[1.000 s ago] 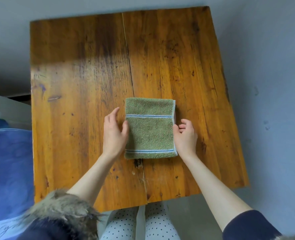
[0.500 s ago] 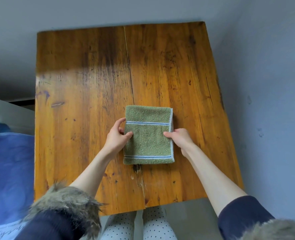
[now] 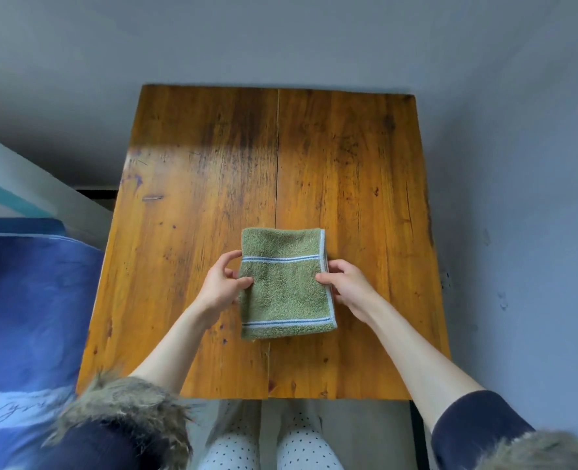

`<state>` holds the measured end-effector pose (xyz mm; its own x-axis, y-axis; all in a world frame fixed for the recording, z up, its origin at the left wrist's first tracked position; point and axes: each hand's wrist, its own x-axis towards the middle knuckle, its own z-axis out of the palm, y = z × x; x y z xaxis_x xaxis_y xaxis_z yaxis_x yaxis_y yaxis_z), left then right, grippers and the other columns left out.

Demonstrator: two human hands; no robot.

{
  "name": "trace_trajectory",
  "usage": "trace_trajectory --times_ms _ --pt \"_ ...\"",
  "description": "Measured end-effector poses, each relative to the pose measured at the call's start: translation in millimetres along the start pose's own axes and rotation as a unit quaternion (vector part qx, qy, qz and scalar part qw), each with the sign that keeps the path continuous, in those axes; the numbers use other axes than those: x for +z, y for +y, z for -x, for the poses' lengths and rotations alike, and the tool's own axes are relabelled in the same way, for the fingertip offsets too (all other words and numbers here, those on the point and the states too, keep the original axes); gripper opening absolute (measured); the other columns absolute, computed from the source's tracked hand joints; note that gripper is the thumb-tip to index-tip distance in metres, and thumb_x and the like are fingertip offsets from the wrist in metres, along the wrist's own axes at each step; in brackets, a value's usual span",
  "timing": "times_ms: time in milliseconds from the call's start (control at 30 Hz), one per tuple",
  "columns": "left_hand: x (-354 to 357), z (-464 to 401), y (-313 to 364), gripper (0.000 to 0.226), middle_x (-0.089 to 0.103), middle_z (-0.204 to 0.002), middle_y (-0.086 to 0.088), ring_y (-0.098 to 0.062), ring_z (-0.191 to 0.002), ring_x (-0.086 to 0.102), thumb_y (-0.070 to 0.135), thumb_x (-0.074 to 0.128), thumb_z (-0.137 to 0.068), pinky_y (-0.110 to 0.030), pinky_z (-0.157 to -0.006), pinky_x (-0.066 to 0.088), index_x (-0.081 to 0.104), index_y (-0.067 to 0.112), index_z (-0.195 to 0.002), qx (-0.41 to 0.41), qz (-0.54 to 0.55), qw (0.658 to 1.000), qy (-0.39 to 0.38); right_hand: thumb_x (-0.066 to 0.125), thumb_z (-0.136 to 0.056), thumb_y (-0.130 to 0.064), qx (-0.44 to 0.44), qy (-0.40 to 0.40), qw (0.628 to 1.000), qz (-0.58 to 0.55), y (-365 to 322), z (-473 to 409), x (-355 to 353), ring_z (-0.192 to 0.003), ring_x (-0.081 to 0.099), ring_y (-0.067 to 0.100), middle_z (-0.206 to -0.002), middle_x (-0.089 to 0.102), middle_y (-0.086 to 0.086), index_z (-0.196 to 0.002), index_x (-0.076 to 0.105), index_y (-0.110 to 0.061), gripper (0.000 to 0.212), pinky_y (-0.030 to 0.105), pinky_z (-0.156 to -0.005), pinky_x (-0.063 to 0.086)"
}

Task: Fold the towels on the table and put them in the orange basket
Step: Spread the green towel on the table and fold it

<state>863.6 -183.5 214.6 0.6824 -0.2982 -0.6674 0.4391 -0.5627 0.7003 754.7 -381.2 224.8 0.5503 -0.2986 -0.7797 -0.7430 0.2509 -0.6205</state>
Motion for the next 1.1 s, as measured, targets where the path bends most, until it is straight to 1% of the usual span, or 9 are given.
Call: trace_trajectory --times_ms 133,267,367,567,667,833,900,1000,1100 --pt "-20 46 9 0.048 0.052 -0.085 -0.002 -0.010 -0.078 0.055 0.003 0.059 -0.088 -0.033 -0.065 0.049 0.047 0.030 -0.125 0.002 0.081 0.996 0.040 0.060 -0.089 -0.010 -0.047 -0.049 0.997 0.026 -30 29 11 -0.088 0.062 0.012 -0.106 0.062 0.003 -0.100 0.054 -0.019 0.016 0.025 -0.068 0.051" --pt "-59 95 13 0.046 0.050 -0.085 -0.003 -0.010 -0.079 0.055 0.002 0.060 -0.087 -0.040 -0.079 0.052 0.049 0.031 -0.122 0.029 0.146 0.984 0.094 0.060 -0.089 -0.009 -0.094 -0.095 0.989 0.060 -64 61 43 -0.085 0.060 0.011 -0.099 0.063 0.000 -0.100 0.057 -0.018 0.014 0.033 -0.083 0.049" --pt "-98 134 5 0.047 0.047 -0.087 -0.004 -0.010 -0.080 0.053 0.003 0.060 -0.087 -0.035 -0.075 0.052 0.049 0.032 -0.122 0.057 0.180 0.972 0.139 0.058 -0.088 -0.007 -0.130 -0.130 0.979 0.084 -82 87 84 -0.084 0.058 0.011 -0.096 0.063 0.000 -0.095 0.057 -0.020 0.014 0.035 -0.083 0.047" --pt "-180 215 -40 0.045 0.054 -0.086 -0.005 -0.013 -0.077 0.059 -0.001 0.058 -0.086 -0.028 -0.062 0.053 0.051 0.026 -0.122 0.094 0.233 0.945 0.210 0.054 -0.088 -0.002 -0.167 -0.205 0.956 0.129 -95 142 184 -0.078 0.058 0.013 -0.088 0.063 0.002 -0.097 0.058 -0.014 0.015 0.028 -0.066 0.046" --pt "-229 264 -81 0.044 0.053 -0.088 -0.006 -0.010 -0.069 0.056 0.000 0.058 -0.087 -0.019 -0.050 0.049 0.049 0.029 -0.119 0.098 0.252 0.927 0.261 0.052 -0.088 -0.002 -0.186 -0.251 0.937 0.155 -90 175 257 -0.074 0.056 0.013 -0.083 0.062 0.002 -0.095 0.057 -0.015 0.016 0.027 -0.065 0.045" --pt "-305 338 -168 0.045 0.050 -0.104 -0.015 -0.015 -0.076 0.056 0.001 0.060 -0.086 -0.030 -0.061 0.053 0.048 0.032 -0.118 0.083 0.283 0.895 0.336 0.053 -0.087 -0.002 -0.198 -0.323 0.899 0.219 -61 222 384 -0.072 0.053 0.022 -0.081 0.060 0.009 -0.093 0.060 -0.012 0.013 0.033 -0.068 0.043" --pt "-328 362 -201 0.049 0.052 -0.108 -0.017 -0.015 -0.074 0.056 0.000 0.060 -0.085 -0.025 -0.051 0.050 0.048 0.026 -0.125 0.075 0.299 0.877 0.369 0.054 -0.086 -0.004 -0.197 -0.349 0.884 0.241 -47 237 431 -0.075 0.055 0.025 -0.084 0.062 0.011 -0.094 0.061 -0.012 0.013 0.036 -0.071 0.043" --pt "-354 390 -243 0.051 0.057 -0.096 -0.011 -0.014 -0.068 0.053 -0.006 0.059 -0.085 -0.017 -0.041 0.046 0.046 0.018 -0.128 0.062 0.322 0.848 0.416 0.055 -0.085 -0.004 -0.194 -0.374 0.863 0.277 -27 255 491 -0.075 0.059 0.021 -0.082 0.063 0.007 -0.095 0.061 -0.012 0.014 0.033 -0.070 0.044" --pt "-378 407 -279 0.053 0.054 -0.084 -0.007 -0.016 -0.069 0.053 -0.008 0.059 -0.084 -0.017 -0.048 0.048 0.045 0.017 -0.127 0.044 0.331 0.827 0.451 0.054 -0.085 -0.001 -0.178 -0.401 0.848 0.298 -11 264 543 -0.071 0.058 0.018 -0.078 0.062 0.006 -0.091 0.060 -0.013 0.015 0.030 -0.067 0.045"
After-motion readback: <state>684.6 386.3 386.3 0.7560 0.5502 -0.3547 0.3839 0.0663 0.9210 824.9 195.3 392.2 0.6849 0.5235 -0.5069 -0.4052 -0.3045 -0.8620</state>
